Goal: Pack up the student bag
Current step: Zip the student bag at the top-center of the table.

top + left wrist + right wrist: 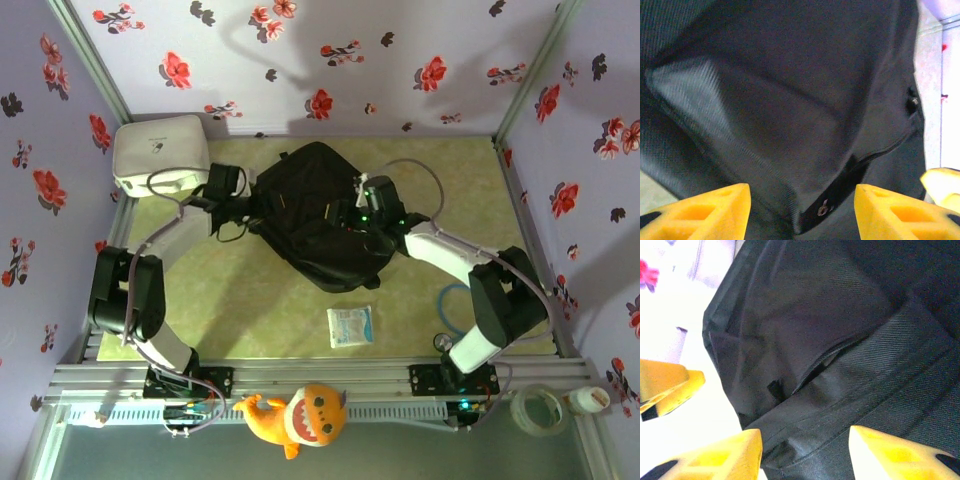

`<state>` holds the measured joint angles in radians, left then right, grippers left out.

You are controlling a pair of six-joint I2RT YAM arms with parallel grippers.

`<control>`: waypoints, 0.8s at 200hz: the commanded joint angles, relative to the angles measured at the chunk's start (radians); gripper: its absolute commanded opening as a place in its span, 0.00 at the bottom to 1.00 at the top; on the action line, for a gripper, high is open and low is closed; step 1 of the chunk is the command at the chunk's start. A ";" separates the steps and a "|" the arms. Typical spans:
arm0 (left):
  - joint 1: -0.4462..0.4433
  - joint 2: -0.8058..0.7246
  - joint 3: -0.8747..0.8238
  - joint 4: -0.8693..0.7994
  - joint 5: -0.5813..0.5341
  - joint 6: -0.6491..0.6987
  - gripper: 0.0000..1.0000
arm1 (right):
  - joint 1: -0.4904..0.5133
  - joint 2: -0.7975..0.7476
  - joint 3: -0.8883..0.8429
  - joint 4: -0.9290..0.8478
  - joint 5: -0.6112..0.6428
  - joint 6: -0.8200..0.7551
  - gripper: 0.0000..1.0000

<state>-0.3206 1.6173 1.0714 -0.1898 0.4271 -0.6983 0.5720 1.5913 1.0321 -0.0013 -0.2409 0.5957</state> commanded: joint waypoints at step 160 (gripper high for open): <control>-0.073 0.030 -0.324 0.536 0.078 -0.294 0.35 | 0.095 0.447 0.597 -0.481 -0.004 -0.313 0.41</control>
<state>-0.3843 1.6276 0.7502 0.3176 0.4911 -0.9894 0.6594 2.0090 1.5848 -0.4469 -0.2401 0.3050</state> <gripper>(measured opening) 0.357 0.418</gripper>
